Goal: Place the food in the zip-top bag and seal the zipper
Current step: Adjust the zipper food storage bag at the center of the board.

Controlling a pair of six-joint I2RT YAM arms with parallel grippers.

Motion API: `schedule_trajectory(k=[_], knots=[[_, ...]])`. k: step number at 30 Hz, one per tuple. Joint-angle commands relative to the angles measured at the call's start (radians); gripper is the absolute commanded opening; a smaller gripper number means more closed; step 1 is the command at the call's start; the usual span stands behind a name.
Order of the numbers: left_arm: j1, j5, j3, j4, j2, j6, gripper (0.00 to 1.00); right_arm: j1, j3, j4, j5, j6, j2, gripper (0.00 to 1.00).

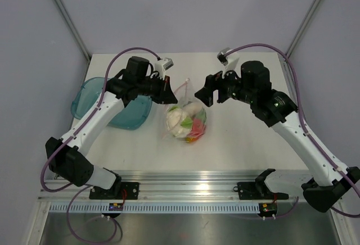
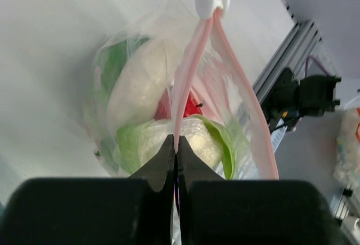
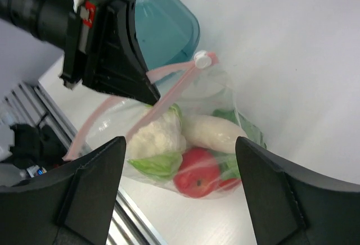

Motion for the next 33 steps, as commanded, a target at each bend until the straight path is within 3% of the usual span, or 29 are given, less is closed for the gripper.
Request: schedule_trajectory(k=[1, 4, 8, 12, 19, 25, 30, 33], knots=[[0.003, 0.084, 0.077, -0.047, 0.037, 0.173, 0.0, -0.025, -0.079, 0.097, -0.126, -0.188, 0.016, 0.86], [0.003, 0.107, 0.09, -0.049, 0.055, 0.248, 0.0, -0.07, -0.201, 0.263, -0.124, -0.262, -0.031, 0.88], [0.003, 0.19, 0.09, -0.056, 0.063, 0.334, 0.0, -0.228, -0.238, 0.357, -0.407, -0.261, -0.009, 0.84], [0.003, 0.227, 0.102, -0.052, 0.068, 0.382, 0.0, -0.29, -0.144, 0.267, -0.591, -0.34, 0.126, 0.78], [0.003, 0.245, 0.185, -0.114, 0.129, 0.411, 0.0, -0.29, -0.092, 0.203, -0.767, -0.501, 0.218, 0.81], [0.003, 0.261, 0.208, -0.127, 0.163, 0.413, 0.0, -0.291, 0.034, 0.053, -0.879, -0.595, 0.356, 0.79], [0.003, 0.27, 0.215, -0.133, 0.172, 0.423, 0.0, -0.29, 0.025, 0.146, -0.911, -0.531, 0.378, 0.78], [0.002, 0.272, 0.218, -0.131, 0.176, 0.422, 0.0, -0.29, 0.072, 0.085, -0.925, -0.552, 0.415, 0.76]])
